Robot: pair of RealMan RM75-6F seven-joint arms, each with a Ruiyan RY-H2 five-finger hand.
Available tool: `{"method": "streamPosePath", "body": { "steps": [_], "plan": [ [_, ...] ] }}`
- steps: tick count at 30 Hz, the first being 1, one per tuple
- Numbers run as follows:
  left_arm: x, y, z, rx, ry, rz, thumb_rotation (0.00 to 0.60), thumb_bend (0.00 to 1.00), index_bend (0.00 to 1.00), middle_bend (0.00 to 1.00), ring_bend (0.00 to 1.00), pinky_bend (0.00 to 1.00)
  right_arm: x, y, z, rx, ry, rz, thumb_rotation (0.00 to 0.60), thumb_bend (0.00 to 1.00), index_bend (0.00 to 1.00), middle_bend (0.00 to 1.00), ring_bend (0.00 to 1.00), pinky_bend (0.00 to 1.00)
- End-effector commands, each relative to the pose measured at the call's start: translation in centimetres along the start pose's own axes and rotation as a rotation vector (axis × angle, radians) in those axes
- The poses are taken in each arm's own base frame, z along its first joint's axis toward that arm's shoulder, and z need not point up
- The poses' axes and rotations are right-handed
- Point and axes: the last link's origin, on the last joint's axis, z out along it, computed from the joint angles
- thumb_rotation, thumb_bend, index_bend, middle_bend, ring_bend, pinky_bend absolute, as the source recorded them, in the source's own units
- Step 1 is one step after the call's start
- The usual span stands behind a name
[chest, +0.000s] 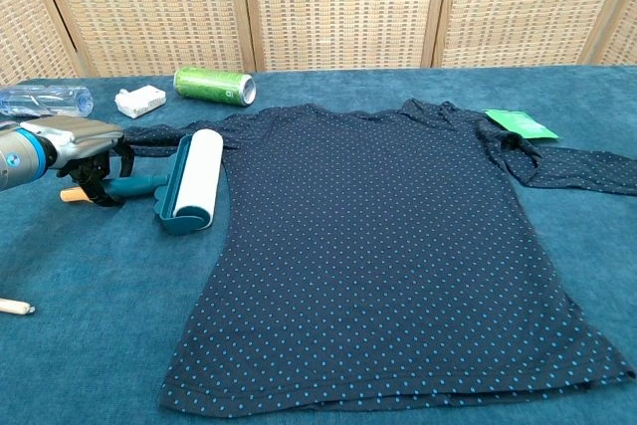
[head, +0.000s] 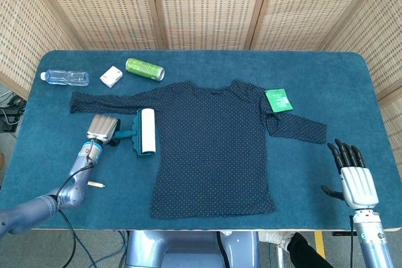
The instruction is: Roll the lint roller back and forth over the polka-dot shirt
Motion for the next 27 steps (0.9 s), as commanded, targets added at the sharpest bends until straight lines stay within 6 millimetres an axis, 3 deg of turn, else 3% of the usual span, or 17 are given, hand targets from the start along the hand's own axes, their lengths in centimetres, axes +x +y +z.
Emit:
{"method": "streamPosePath", "body": {
  "steps": [1, 7, 15, 27],
  "plan": [
    [0.1, 0.2, 0.0, 0.000, 0.018, 0.013, 0.600, 0.58, 0.70, 0.79, 0.70, 0.70, 0.1, -0.1, -0.1, 0.004, 0.003, 0.002, 0.600, 0.03, 0.00, 0.00, 0.00, 0.00],
    [2.1, 0.2, -0.6, -0.027, 0.089, 0.018, 0.600, 0.64, 0.86, 0.82, 0.71, 0.70, 0.2, -0.1, -0.1, 0.007, 0.008, 0.011, 0.600, 0.03, 0.00, 0.00, 0.00, 0.00],
    [6.9, 1.1, -2.0, -0.112, 0.112, 0.105, 0.600, 0.65, 0.89, 0.82, 0.71, 0.70, 0.4, -0.1, -0.2, 0.007, 0.011, 0.022, 0.600, 0.03, 0.00, 0.00, 0.00, 0.00],
    [8.5, 3.9, -1.9, -0.135, 0.037, 0.188, 0.600, 0.65, 0.89, 0.82, 0.71, 0.70, 0.3, 0.5, 0.1, -0.014, -0.001, 0.024, 0.600, 0.03, 0.00, 0.00, 0.00, 0.00]
  ]
}}
